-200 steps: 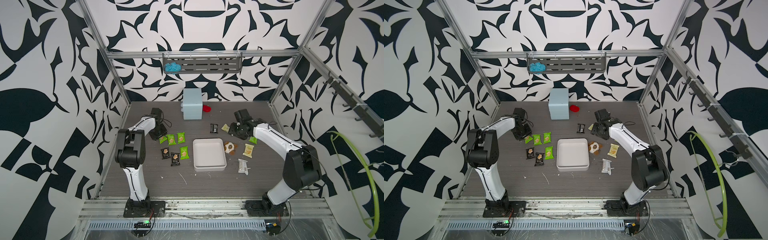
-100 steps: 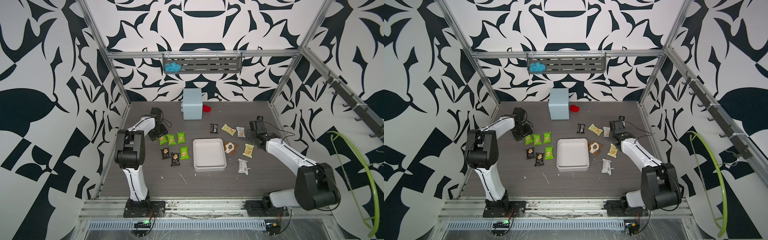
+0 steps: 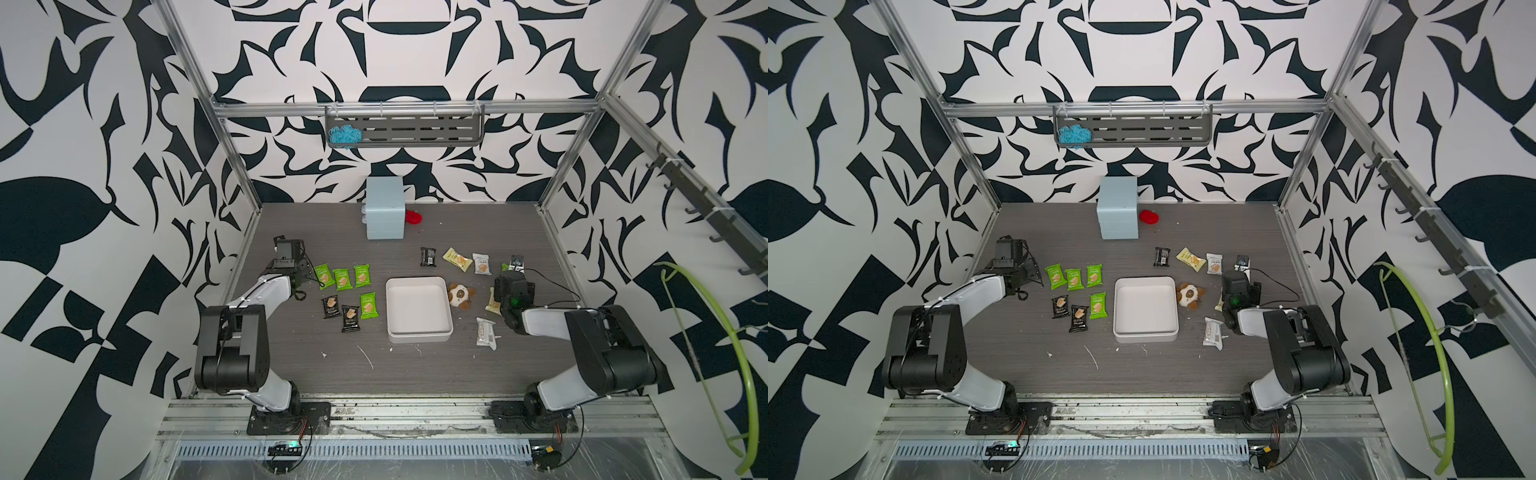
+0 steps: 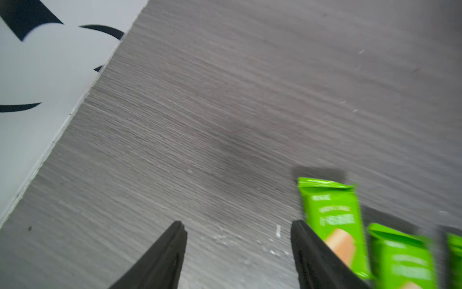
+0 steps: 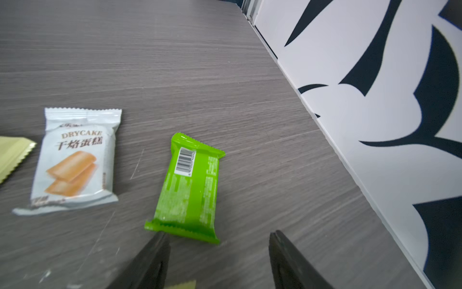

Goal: Take the cookies out of the storage box
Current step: Place the cookie at the center of the board, then reset both arms

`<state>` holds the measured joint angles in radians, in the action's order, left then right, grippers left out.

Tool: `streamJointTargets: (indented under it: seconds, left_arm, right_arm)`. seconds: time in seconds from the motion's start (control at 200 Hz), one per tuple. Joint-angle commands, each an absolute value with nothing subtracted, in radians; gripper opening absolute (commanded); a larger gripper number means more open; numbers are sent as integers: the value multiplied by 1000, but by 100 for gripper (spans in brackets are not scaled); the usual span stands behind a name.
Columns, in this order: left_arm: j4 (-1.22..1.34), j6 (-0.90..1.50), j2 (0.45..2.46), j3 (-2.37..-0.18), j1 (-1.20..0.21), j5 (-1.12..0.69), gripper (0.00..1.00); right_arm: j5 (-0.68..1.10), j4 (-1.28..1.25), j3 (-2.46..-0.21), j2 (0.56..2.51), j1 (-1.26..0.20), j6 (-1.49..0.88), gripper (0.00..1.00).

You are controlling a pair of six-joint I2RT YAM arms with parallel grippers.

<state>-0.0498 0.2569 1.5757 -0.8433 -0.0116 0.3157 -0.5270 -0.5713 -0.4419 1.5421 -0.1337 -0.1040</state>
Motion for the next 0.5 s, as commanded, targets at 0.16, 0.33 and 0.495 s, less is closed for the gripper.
streamJointTargets:
  seconds: [0.16,0.33,0.495]
  left_arm:
    - [420,141,1555,-632,3,249,72]
    - [775,138,1486,-406,-6,241,99]
    - [909,116,1534,-355,-32,268,99]
  right_arm:
    - [-324,-979,-324,1565,-76,-38,99]
    - [-304,-893,-350,1547,-78,-42,99]
    - [-308,-911,-347,1553,-77,-38,99]
